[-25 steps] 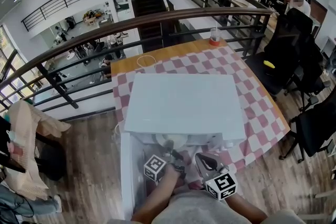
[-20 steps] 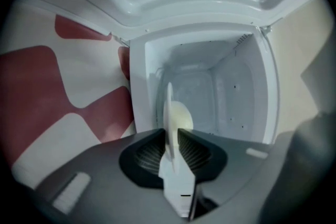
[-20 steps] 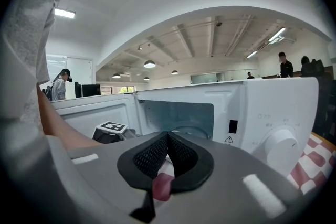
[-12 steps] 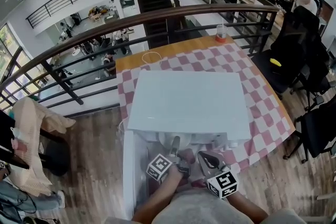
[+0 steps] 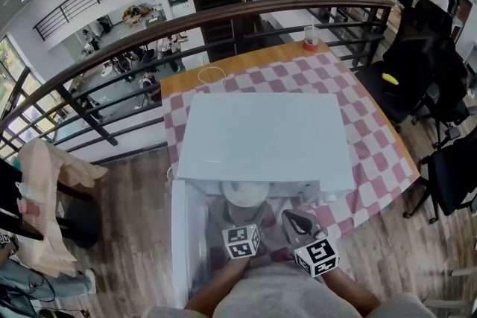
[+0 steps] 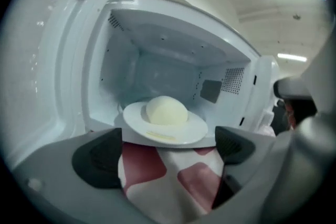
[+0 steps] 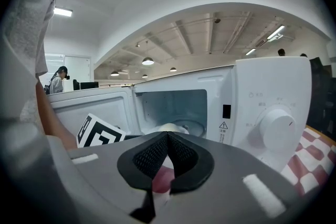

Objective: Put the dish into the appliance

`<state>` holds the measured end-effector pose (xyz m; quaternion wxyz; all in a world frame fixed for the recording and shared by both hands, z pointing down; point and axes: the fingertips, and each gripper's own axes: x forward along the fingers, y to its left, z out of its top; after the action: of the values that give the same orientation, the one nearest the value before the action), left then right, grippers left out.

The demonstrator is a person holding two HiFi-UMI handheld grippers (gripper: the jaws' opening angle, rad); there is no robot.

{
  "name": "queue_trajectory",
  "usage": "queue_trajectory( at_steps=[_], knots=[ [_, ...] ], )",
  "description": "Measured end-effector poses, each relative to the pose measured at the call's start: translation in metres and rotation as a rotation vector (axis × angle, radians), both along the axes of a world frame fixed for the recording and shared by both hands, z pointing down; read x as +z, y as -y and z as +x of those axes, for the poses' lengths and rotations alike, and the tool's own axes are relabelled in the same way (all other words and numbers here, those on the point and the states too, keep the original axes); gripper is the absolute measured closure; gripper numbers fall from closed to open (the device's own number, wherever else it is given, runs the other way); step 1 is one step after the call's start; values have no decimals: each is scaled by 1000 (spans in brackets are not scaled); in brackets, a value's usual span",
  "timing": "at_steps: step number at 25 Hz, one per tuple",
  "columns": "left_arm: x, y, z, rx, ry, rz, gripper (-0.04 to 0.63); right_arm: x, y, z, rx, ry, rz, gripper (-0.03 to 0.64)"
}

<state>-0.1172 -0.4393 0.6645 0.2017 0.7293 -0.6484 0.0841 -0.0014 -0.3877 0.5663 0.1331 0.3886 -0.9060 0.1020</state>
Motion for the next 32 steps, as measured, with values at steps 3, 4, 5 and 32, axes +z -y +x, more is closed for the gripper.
queue_trajectory(
  at_steps=[3,4,5,32],
  knots=[
    [-1,-2,1,34,115,21,55,2,-1,4,9,4,-3,618],
    [-1,0,1,35,124,21,55,2,-1,5,12,5,-4,618],
    [-2,1,0,33,121,21,57,3,-1,5,15,6,-5,618],
    [-26,18,-7,-12,99,-10,586,-6,-6,4,24,1,22,618]
  ],
)
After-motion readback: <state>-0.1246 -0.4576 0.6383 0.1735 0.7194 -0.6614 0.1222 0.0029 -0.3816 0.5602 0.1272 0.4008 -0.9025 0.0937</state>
